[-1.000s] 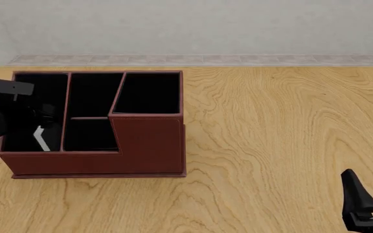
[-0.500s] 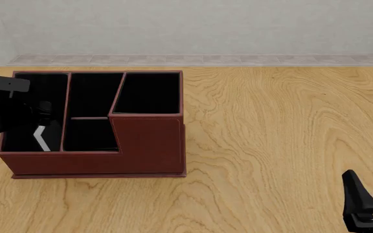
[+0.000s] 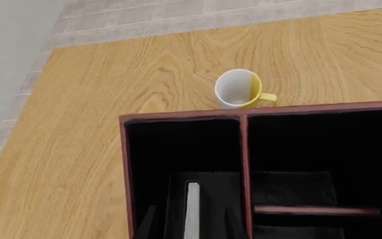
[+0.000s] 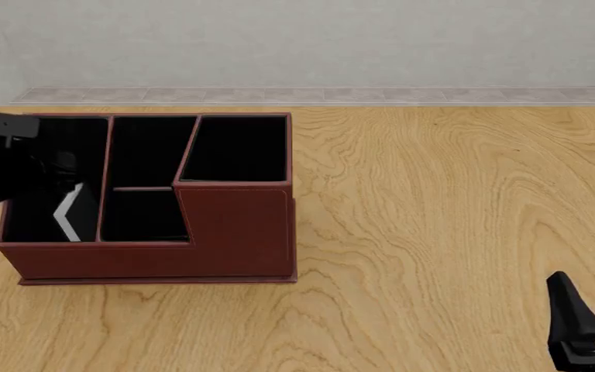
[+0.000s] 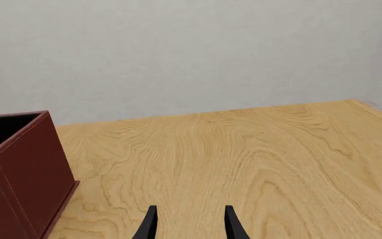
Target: Pick up the book and place it in the left compartment of the caddy.
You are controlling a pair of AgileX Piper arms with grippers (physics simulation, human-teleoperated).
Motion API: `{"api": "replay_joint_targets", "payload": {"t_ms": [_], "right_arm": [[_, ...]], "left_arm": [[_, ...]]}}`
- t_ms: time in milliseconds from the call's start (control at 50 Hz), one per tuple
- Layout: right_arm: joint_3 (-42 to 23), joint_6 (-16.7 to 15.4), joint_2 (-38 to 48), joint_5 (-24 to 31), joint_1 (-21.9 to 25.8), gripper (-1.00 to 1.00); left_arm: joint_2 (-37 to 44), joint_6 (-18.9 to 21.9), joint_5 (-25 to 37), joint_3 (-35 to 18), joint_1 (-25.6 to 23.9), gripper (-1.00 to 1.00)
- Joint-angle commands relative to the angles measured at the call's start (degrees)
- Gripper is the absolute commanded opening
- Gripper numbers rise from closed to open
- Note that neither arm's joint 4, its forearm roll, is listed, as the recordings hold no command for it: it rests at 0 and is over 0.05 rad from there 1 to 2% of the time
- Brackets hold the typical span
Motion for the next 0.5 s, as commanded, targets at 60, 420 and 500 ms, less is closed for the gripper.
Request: {"api": "replay_joint_targets", "payload": {"t_ms": [60, 420, 500], "right_arm": [[-0.02, 0.05, -0.05, 0.0, -0.09, 1.0], [-0.01, 0.08, -0.26, 0.2, 0.03, 1.0], [-0.04, 0.15, -0.28, 0.22, 0.0, 1.0]], "left_arm": [[-1.88, -0.11, 1.35, -0.67, -0.8, 1.0], [-5.31, 0.2, 4.13, -2.05, -2.12, 1.0], [-5.63, 0.36, 4.56, -2.6, -1.9, 1.0]]}}
